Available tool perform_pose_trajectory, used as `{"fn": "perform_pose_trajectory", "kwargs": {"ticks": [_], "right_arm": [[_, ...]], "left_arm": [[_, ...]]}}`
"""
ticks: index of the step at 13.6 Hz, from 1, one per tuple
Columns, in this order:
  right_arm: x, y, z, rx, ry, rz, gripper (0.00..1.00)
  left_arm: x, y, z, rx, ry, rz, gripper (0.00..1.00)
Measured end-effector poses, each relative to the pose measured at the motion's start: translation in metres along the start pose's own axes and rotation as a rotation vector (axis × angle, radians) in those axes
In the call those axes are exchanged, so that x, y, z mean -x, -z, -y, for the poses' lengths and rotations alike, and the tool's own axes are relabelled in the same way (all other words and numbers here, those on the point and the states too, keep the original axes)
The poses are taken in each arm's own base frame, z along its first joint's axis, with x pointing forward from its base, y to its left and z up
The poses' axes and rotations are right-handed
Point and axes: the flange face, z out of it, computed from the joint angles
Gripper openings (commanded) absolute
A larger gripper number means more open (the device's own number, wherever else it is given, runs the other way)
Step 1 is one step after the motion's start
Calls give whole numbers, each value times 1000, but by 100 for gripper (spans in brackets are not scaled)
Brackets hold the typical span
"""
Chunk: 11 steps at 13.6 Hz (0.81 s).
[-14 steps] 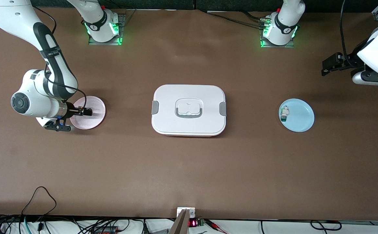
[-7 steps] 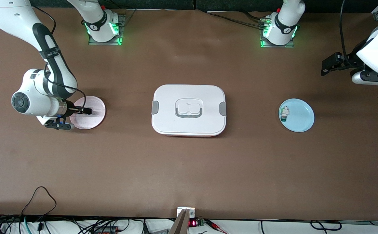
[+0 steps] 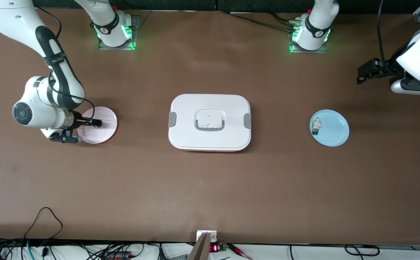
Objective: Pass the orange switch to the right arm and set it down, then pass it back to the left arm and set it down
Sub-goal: 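Close the right gripper on the orange switch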
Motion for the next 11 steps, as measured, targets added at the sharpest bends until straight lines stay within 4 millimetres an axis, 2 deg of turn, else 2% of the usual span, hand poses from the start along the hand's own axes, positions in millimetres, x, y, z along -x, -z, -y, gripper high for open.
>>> {"fn": "perform_pose_trajectory", "kwargs": {"ticks": [5, 11], "right_arm": [[10, -23, -3, 5, -3, -23, 100], [8, -22, -3, 6, -2, -42, 100]], "left_arm": [[0, 0, 0, 0, 0, 0, 100], [0, 0, 0, 0, 0, 1, 100]]}}
